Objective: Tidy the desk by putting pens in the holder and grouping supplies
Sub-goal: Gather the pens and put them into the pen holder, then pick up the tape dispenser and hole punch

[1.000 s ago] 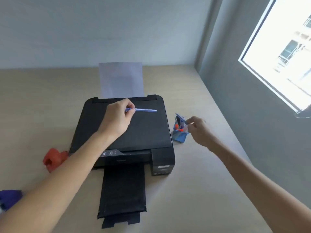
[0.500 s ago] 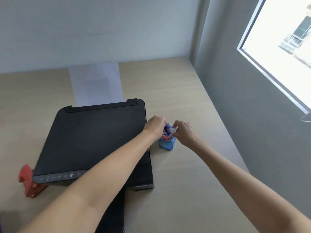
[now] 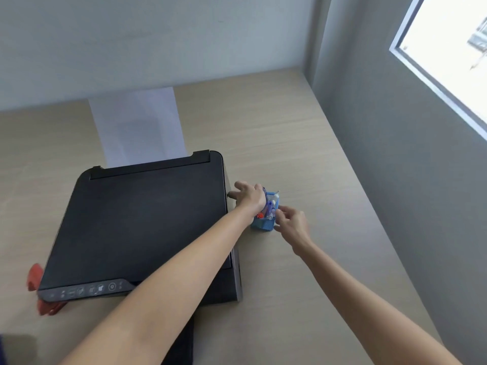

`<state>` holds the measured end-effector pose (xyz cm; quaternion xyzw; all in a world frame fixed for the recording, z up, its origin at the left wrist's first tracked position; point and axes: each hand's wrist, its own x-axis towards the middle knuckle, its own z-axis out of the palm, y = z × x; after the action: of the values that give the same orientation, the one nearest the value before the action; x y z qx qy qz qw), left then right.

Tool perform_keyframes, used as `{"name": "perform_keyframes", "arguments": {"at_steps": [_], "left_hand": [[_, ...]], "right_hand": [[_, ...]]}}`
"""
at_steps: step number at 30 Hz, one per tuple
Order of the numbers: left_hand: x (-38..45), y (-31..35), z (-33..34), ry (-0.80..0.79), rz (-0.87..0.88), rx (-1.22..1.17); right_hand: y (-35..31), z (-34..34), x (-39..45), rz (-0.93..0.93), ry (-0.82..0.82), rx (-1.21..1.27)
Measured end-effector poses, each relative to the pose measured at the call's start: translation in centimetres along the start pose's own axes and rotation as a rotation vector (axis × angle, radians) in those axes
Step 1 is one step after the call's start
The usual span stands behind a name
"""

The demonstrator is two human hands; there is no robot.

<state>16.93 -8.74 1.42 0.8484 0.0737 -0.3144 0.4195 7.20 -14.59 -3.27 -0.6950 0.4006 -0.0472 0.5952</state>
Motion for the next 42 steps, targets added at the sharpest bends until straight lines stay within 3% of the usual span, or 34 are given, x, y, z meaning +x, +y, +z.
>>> {"name": "perform_keyframes", "arguments": {"at_steps": [5, 11, 19, 24, 29, 32, 36, 42], "left_hand": [[1.6, 0.1, 0.6, -0.147, -0.092, -0.279], [4.3, 1.1, -0.3, -0.175, -0.123, -0.470], [2.8, 2.6, -2.0, -0.158, -0.190, -0.464], [0.3, 3.9, -4.4, -0.167, -0.057, -0.369], [-4.1, 4.4, -10.2, -0.251, 0.130, -0.427], [-7.2, 2.6, -15.9, -0.228, 0.215, -0.486], [-10.1, -4.5, -25.3, -0.094, 0.305, -0.555], [-11.7, -21.2, -36.4, 0.283, 0.163, -0.473]], "right_hand": [[-1.2, 0.2, 2.2, 0.016, 0.017, -0.030], [-2.7, 0.4, 5.8, 0.039, -0.029, -0.005], [-3.1, 0.3, 7.4, 0.024, -0.040, -0.086], [-6.2, -0.8, 5.4, -0.122, 0.071, -0.202], [-12.1, 0.3, 1.2, -0.322, 0.117, -0.264], [-15.4, 3.4, -2.2, -0.433, 0.059, -0.259], [-18.5, 11.1, -7.7, -0.544, -0.141, -0.294], [-18.3, 25.0, -16.1, -0.615, -0.442, -0.402]]}}
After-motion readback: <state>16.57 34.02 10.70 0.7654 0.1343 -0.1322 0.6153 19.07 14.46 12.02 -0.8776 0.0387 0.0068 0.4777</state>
